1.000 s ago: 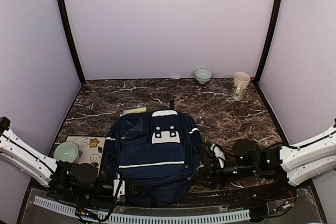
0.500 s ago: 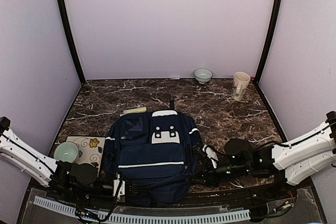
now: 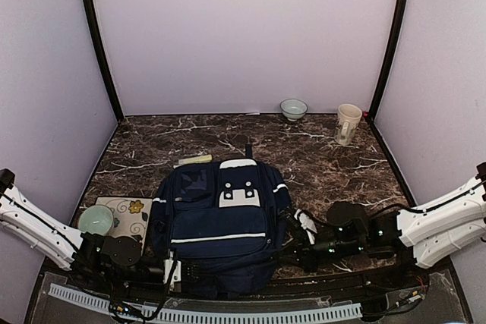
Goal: Pack the student bag
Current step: Zip the student bag into the largest pocket of the bag.
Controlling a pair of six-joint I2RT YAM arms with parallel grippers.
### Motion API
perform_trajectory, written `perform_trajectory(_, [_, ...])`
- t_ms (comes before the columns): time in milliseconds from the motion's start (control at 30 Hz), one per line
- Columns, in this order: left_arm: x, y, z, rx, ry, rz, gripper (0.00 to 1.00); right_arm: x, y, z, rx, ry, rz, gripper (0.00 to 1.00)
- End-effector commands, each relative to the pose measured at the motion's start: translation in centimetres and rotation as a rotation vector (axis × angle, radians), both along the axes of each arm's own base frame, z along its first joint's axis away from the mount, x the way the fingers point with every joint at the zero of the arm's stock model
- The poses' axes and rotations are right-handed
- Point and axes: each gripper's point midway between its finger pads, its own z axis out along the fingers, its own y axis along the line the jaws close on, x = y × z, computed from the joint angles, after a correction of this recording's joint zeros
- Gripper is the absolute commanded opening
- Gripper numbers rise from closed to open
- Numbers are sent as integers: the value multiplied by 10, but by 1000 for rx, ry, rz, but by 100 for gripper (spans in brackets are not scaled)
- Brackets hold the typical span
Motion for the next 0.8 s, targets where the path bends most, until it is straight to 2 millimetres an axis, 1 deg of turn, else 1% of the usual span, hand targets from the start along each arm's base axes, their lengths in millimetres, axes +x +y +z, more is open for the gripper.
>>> perform_trajectory(0, [14,-8,36,-134,0,74,0,25,-10,6,-50,-49,-167,0])
perform_trajectory(67, [14,-9,37,-134,0,75,0,43,-29,-6,-134,-67,-298,0])
perform_trajectory(133, [15,-9,36,-131,-3,79,0,56,-49,-15,-203,-72,-417,0])
perform_trajectory(200, [16,-9,38,-132,-5,86,0,63,-64,-19,-241,-83,-486,0])
perform_trajectory(333, [17,-8,39,-139,-5,92,0,80,-98,-34,-287,-100,-628,0])
perform_trajectory(400, [17,-8,40,-143,-4,92,0,88,-109,-41,-282,-76,-684,0])
perform_trajectory(533, [16,-8,43,-152,1,84,0,102,-121,-36,-299,-85,-773,0])
perform_trajectory(600, [13,-8,44,-156,5,72,0,108,-121,-32,-278,-89,-804,0])
perform_trajectory(667, [11,-9,44,-160,8,60,0,111,-110,-29,-234,-93,-784,0])
perform_trajectory(700, [10,-10,44,-160,10,54,0,113,-100,-25,-198,-99,-758,0])
perform_trajectory(767, [8,-14,44,-156,15,40,0,114,-88,-21,-180,-114,-720,0])
